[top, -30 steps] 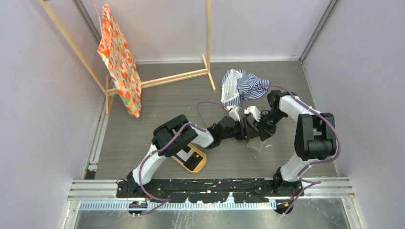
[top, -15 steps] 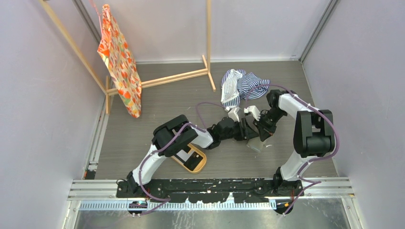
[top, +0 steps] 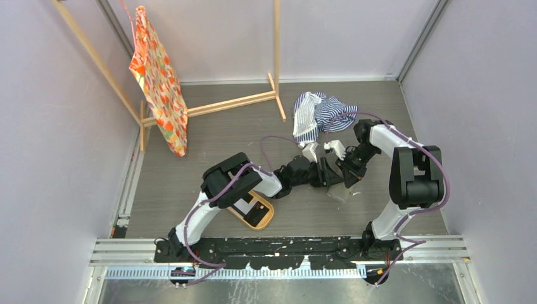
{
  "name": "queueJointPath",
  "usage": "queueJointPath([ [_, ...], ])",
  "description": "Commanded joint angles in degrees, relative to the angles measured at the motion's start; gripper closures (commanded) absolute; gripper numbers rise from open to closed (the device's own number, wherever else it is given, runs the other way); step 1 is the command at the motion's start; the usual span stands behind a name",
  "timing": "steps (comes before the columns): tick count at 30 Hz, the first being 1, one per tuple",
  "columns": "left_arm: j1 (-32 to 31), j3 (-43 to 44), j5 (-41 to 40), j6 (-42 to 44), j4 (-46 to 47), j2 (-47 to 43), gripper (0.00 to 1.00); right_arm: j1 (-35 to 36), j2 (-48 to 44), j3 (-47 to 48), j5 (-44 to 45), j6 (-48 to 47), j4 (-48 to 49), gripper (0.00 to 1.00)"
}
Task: Put the credit cards into the card holder
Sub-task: Close the card holder at the center of the board.
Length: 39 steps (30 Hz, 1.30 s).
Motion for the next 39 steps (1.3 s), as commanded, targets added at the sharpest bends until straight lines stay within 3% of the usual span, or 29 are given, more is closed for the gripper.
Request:
queueJointPath([
  [1,-2.1,-1.1,3.8,3.0,-16.8,3.5,0.5,0.2,2.7,-2.5,0.0,0.1,5.5,0.98],
  [6,-2.7,-1.2,3.6,2.6,-17.0,4.1,0.49,0.1,2.7,-2.6,0.0,0.5,5.7,0.99],
  [14,-1.2,-10.5,-4.3,0.5,-6.2,-0.7,0.47,-0.2,1.5,-4.6,0.3,-0.9,6.8,0.99],
  [25,-0.5,-18.7,-11.0,6.6,0.0,-9.4,0.48,-0.2,-3.5,-8.3,-2.1,-5.4,8.6,0.99],
  [31,-0.7,-20.4,-10.4,8.0,4.8,-12.6,0.61,-0.3,-5.5,-9.2,-3.1,-6.7,9.1,0.99],
  [35,-2.0,-17.5,-7.2,7.8,6.3,-11.6,0.81,-0.4,-6.7,-9.5,-3.4,-7.1,9.5,0.99],
  [39,-2.9,-15.9,-6.3,8.1,8.2,-11.0,0.87,-0.4,-6.7,-9.5,-3.4,-7.1,9.5,0.99],
])
